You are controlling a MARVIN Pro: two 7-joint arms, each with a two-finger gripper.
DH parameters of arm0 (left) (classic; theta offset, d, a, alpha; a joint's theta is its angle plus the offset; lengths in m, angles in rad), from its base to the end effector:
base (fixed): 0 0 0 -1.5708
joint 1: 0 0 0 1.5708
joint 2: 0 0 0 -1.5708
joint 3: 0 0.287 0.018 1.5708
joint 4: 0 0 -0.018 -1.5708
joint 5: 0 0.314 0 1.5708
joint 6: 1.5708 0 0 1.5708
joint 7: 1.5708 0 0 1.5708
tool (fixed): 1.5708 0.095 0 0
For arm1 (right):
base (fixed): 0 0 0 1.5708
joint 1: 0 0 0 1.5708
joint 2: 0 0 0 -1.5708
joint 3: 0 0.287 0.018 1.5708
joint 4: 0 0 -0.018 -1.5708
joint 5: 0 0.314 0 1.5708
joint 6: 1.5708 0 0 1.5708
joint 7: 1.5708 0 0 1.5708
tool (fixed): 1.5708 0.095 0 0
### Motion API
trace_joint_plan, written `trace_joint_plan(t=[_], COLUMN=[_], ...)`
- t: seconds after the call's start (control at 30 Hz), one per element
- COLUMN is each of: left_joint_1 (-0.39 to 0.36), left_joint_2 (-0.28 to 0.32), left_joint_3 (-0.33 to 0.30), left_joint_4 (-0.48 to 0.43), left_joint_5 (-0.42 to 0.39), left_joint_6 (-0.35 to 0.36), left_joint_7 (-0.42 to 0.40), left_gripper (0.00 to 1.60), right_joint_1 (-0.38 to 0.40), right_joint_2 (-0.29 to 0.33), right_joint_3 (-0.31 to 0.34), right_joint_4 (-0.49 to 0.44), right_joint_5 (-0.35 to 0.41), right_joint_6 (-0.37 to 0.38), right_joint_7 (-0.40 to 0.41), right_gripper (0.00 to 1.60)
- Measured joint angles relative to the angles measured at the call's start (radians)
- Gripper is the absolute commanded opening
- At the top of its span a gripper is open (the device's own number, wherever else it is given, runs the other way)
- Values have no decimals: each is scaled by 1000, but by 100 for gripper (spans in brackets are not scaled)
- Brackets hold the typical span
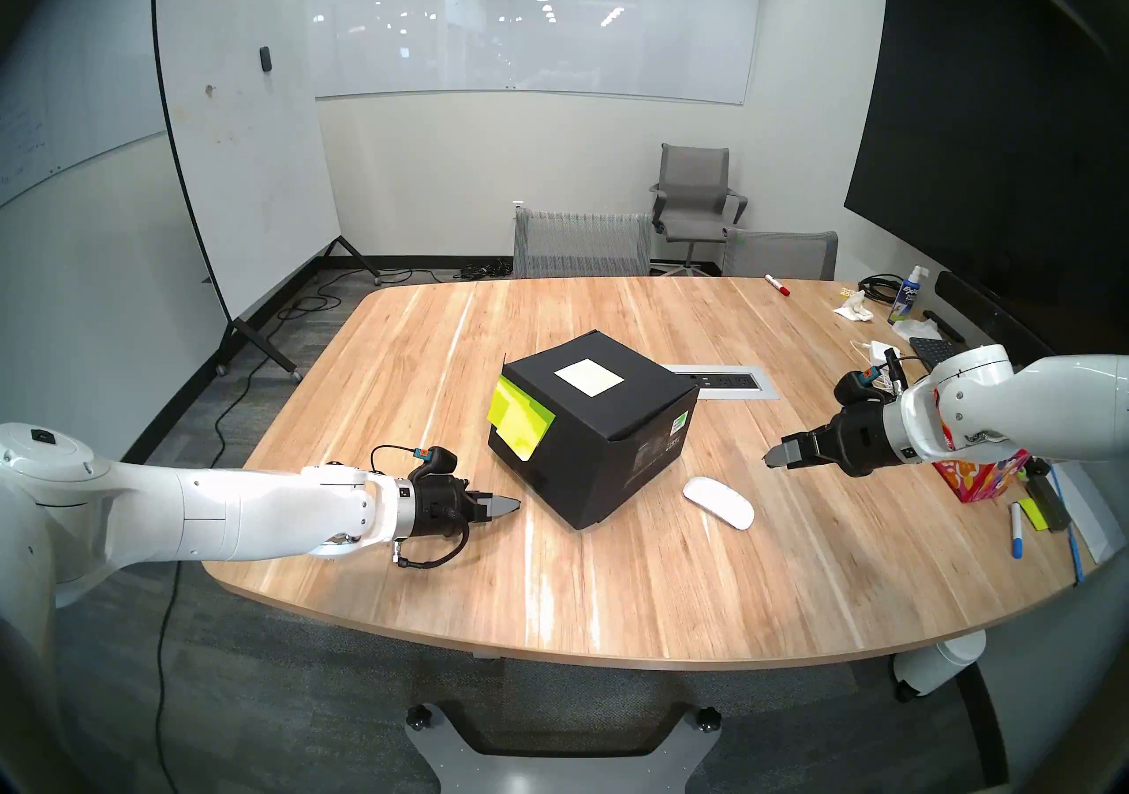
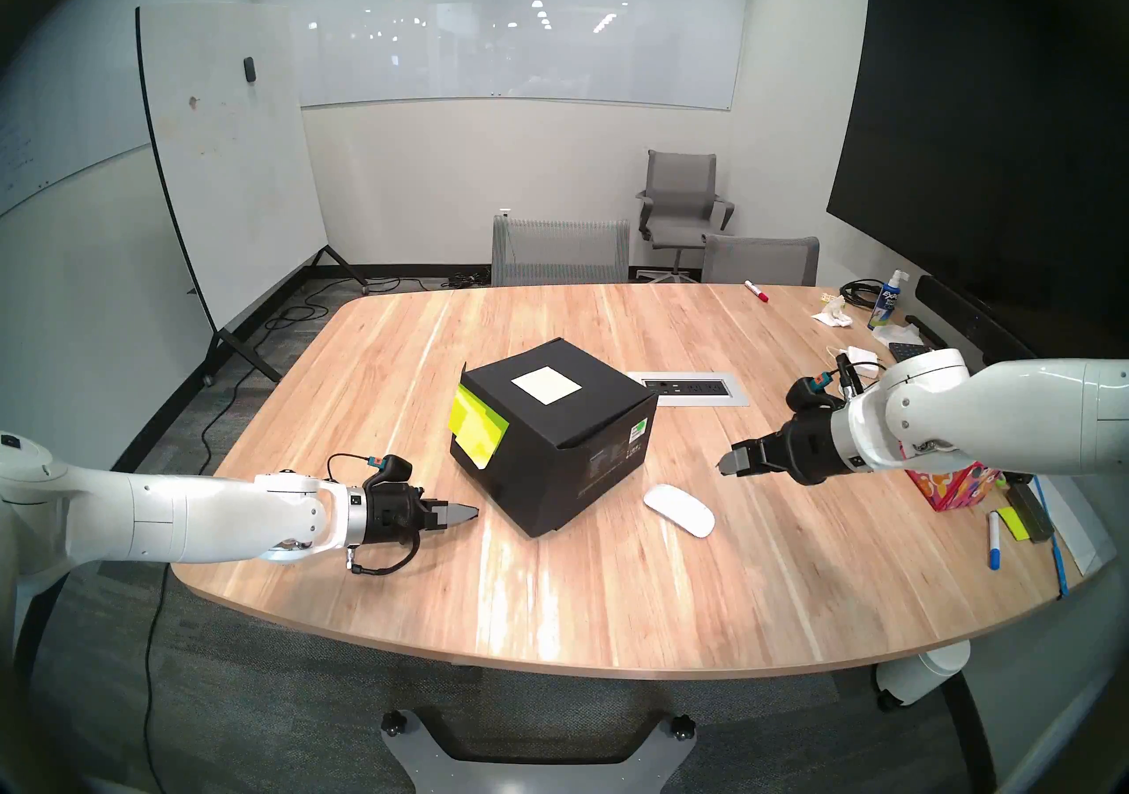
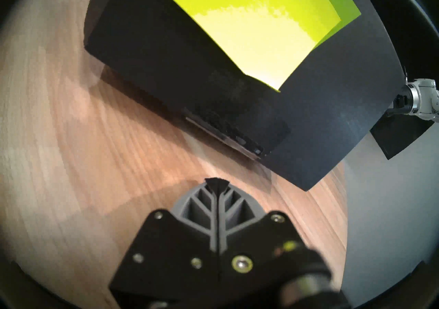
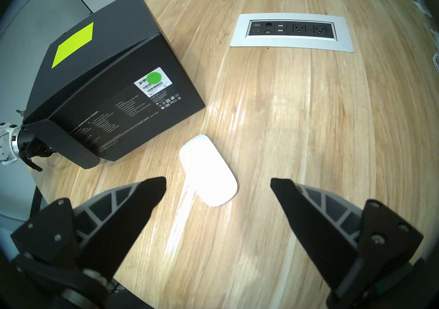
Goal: Open the box and place the mouse inside
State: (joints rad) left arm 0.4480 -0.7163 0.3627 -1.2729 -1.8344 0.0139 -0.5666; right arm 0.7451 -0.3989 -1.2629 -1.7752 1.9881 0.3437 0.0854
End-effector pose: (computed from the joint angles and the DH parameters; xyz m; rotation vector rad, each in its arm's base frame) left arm 0.4231 0.0301 -0.3497 2.0811 -0.4014 0.8017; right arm 0.3975 -0.1480 -0.1784 -2.6661 -0.2771 -0.8253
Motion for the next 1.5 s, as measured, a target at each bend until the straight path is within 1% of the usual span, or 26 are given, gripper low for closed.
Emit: trace_joint_plan(t=[0.1, 0.23, 0.3, 0.4, 0.73, 1.03, 1.27, 1.5], left_joint_1=[-2, 4, 12, 23, 40, 40, 42, 49], left_joint_2=[8, 13, 13, 11, -9, -48, -66, -76], left_joint_3=[-3, -10, -11, -11, -13, -22, -22, -26], left_joint_4=[-7, -13, -16, -18, -19, 24, 29, 22], left_joint_5=[12, 32, 41, 50, 61, 56, 69, 73], left_joint_6=[-14, -75, -108, -133, -160, -186, -208, -227], left_joint_7=[-1, 6, 23, 48, 106, 178, 211, 226], left_gripper=[0, 0, 0, 0, 0, 0, 0, 0], right_joint_1=[0, 0, 0, 0, 0, 0, 0, 0], right_joint_2=[0, 0, 0, 0, 0, 0, 0, 0], right_joint_3=[0, 0, 0, 0, 0, 0, 0, 0], right_joint_4=[0, 0, 0, 0, 0, 0, 0, 0], right_joint_5=[0, 0, 0, 0, 0, 0, 0, 0], right_joint_6=[0, 0, 0, 0, 0, 0, 0, 0], right_joint_7=[0, 0, 0, 0, 0, 0, 0, 0], right_gripper=[160, 160, 160, 160, 160, 160, 160, 160])
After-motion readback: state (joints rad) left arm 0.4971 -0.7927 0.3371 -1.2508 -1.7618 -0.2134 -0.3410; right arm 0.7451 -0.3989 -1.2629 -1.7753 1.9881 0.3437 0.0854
